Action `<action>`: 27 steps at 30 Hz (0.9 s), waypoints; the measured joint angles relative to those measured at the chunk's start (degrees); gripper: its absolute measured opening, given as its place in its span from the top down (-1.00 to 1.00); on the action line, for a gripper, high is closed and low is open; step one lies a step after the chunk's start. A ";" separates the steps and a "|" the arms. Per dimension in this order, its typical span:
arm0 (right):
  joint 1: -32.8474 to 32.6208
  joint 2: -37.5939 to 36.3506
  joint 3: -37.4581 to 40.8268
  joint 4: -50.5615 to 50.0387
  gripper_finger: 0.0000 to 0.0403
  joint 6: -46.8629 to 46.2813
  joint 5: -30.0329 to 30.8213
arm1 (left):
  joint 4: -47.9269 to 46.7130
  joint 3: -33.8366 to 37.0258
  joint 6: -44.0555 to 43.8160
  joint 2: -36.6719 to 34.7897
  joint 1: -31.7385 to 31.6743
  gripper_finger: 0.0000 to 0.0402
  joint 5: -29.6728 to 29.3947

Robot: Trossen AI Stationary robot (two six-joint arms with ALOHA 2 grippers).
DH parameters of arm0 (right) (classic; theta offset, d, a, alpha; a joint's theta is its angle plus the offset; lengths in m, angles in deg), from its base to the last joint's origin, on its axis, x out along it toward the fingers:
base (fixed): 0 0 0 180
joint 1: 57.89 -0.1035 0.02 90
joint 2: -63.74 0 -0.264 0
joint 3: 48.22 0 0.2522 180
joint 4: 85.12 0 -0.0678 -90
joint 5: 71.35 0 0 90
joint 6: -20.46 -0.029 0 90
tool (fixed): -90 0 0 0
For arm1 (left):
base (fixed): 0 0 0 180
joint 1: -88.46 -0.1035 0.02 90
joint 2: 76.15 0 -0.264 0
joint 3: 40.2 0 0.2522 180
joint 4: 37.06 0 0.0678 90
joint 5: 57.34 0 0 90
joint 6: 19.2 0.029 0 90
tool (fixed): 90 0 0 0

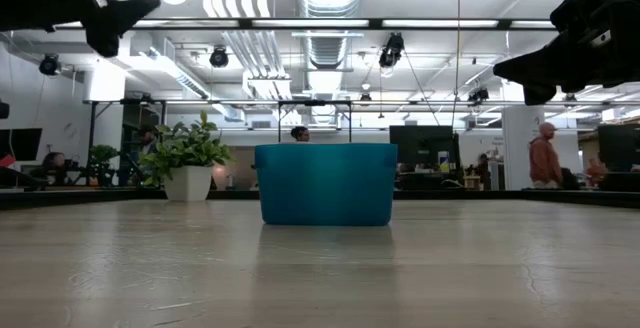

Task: Pick and place pill bottles into a basket
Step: Return to Home Position

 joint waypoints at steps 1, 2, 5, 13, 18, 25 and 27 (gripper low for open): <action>0.02 0.00 0.00 0.00 0.96 -0.04 0.10 | -0.15 0.28 -0.71 0.01 0.00 -0.10 -0.04; 0.00 0.00 -0.02 0.00 0.96 -0.01 0.07 | 0.55 0.34 -1.27 0.11 0.01 -0.10 0.03; 0.01 0.00 -0.01 -0.04 0.96 0.00 0.08 | 1.92 2.32 -3.95 0.32 0.02 -0.10 -0.52; 0.00 0.02 0.00 -0.02 0.96 0.09 0.00 | 1.92 9.33 -1.00 0.30 0.02 -0.10 -1.07; 0.02 0.02 0.00 -0.09 0.96 0.07 0.04 | -4.59 9.39 -4.06 2.29 0.02 -0.10 -1.02; 0.01 0.02 0.00 -0.09 0.96 0.04 0.04 | -5.19 9.41 -4.12 6.20 0.02 -0.10 -1.03; 0.00 0.02 0.00 -0.10 0.96 0.06 0.04 | -5.25 9.43 -4.12 7.20 0.02 -0.10 -1.03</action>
